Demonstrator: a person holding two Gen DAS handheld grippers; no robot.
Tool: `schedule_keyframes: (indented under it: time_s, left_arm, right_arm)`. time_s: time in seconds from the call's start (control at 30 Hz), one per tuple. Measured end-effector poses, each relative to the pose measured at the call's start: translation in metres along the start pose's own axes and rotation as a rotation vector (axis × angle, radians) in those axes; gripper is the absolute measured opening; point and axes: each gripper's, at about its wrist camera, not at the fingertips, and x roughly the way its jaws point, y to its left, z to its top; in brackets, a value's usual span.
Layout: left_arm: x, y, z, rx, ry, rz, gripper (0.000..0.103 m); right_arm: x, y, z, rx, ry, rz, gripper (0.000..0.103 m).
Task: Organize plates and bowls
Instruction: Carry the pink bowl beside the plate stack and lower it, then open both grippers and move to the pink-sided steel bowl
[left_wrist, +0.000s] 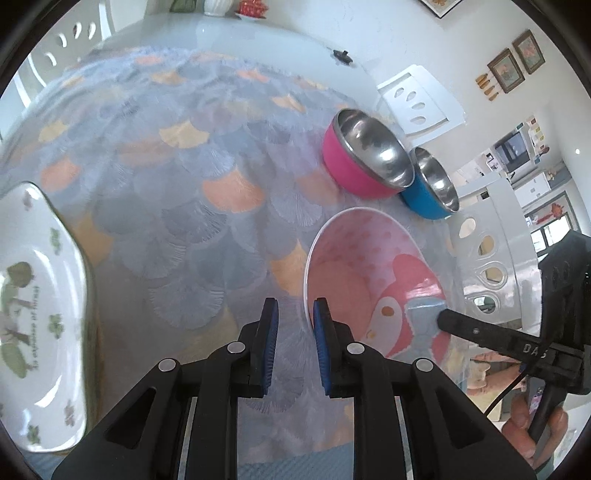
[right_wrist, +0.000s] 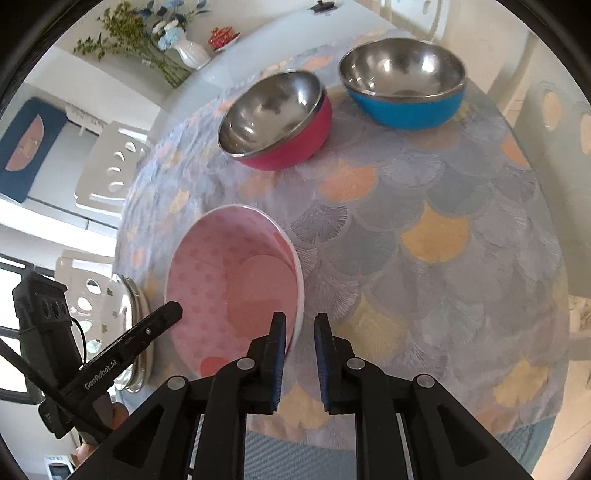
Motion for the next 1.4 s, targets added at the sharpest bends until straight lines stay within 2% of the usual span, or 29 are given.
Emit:
schedule_keyframes:
  time_s: [0.1, 0.23, 0.4, 0.53, 0.6, 0.67, 0.87, 1.0, 1.17, 1.4]
  left_arm:
    - [-0.014, -0.005, 0.001, 0.022, -0.034, 0.011, 0.017]
    - [-0.035, -0.015, 0.009, 0.029, -0.079, 0.001, 0.017]
    - [-0.072, -0.041, 0.032, 0.064, -0.152, -0.032, 0.017]
    - [-0.093, -0.063, 0.055, 0.116, -0.179, -0.031, 0.033]
    - [-0.097, -0.070, 0.067, 0.140, -0.178, -0.040, 0.044]
    - [-0.095, -0.073, 0.079, 0.155, -0.176, -0.048, 0.061]
    - [-0.067, -0.068, 0.115, 0.171, -0.149, -0.088, 0.063]
    - [-0.020, -0.053, 0.140, 0.122, -0.060, -0.130, 0.061]
    - [0.039, -0.037, 0.160, 0.079, 0.046, -0.174, 0.051]
    - [0.095, -0.024, 0.169, 0.023, 0.134, -0.184, 0.039]
  right_arm:
    - [-0.016, -0.001, -0.003, 0.002, -0.024, 0.000, 0.015]
    - [-0.040, -0.001, -0.003, -0.020, -0.068, -0.045, 0.015]
    - [-0.072, -0.002, 0.006, -0.015, -0.131, -0.011, 0.016]
    - [-0.093, -0.001, 0.023, 0.014, -0.169, 0.069, 0.019]
    - [-0.099, 0.000, 0.030, 0.022, -0.189, 0.087, 0.032]
    - [-0.104, 0.001, 0.039, 0.035, -0.216, 0.094, 0.041]
    - [-0.094, 0.012, 0.062, 0.077, -0.230, 0.073, 0.044]
    - [-0.066, 0.022, 0.081, 0.084, -0.193, 0.023, 0.044]
    - [-0.026, 0.021, 0.105, 0.105, -0.150, -0.033, 0.044]
    - [0.022, 0.007, 0.125, 0.136, -0.081, -0.070, 0.043]
